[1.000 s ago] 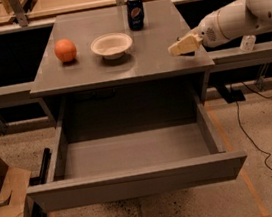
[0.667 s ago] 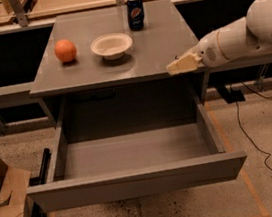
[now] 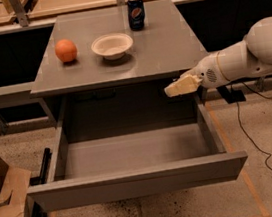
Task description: Place rxbar blueberry into top drawer
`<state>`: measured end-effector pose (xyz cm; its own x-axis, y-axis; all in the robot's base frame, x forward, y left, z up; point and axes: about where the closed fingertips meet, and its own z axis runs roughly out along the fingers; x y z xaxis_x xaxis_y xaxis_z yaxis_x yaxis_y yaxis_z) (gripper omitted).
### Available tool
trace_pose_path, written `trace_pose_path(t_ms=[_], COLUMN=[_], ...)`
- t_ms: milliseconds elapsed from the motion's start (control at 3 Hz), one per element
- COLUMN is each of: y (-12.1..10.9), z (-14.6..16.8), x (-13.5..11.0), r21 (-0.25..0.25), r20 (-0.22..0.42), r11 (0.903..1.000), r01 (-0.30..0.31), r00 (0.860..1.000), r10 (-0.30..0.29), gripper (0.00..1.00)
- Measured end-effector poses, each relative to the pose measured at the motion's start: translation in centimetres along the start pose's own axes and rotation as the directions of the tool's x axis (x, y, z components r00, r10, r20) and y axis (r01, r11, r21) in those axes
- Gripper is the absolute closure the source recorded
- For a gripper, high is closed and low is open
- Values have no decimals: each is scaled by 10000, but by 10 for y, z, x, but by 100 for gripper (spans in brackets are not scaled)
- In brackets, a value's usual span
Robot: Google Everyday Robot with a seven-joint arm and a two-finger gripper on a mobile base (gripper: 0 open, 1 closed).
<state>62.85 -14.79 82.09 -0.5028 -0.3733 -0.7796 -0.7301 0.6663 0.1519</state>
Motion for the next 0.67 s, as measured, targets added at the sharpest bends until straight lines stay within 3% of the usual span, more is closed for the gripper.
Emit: trace_pose_path(t_ms=[333,667], y=[7,24], z=[9,26], x=[9,44], r21=[-540,-1633], r20=[-441,-1276], r11=[9982,9861], r01=[268,312], r00=[9986,9904], r10=[-292,-525], gripper=[100,100])
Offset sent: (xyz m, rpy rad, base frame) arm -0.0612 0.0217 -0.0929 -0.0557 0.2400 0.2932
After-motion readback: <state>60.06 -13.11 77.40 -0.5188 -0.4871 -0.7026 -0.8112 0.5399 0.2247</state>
